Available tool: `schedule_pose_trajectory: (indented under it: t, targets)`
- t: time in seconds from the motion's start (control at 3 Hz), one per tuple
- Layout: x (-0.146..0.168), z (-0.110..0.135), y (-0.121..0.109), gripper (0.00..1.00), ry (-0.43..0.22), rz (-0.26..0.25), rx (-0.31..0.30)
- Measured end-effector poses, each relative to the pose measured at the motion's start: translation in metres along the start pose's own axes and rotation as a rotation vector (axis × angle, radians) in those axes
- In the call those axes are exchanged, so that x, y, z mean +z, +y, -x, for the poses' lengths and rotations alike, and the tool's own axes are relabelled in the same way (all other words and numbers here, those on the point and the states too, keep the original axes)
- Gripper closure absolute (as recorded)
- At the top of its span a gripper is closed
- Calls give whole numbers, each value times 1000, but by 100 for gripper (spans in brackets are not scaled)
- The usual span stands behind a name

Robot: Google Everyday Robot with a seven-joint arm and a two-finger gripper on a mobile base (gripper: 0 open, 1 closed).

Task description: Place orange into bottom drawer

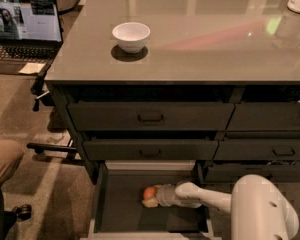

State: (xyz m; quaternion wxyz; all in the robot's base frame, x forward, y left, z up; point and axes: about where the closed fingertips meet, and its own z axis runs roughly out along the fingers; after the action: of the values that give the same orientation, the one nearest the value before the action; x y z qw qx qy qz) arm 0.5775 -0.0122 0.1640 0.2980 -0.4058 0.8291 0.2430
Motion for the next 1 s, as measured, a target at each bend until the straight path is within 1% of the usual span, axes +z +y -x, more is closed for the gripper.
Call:
schedule_pose_trajectory:
  t: [0.33, 0.67, 1.0]
  targets:
    - [10, -8, -14, 100, -35, 48, 2]
    - [15, -11, -22, 100, -34, 121, -6]
    - [16, -12, -25, 81, -26, 158, -16]
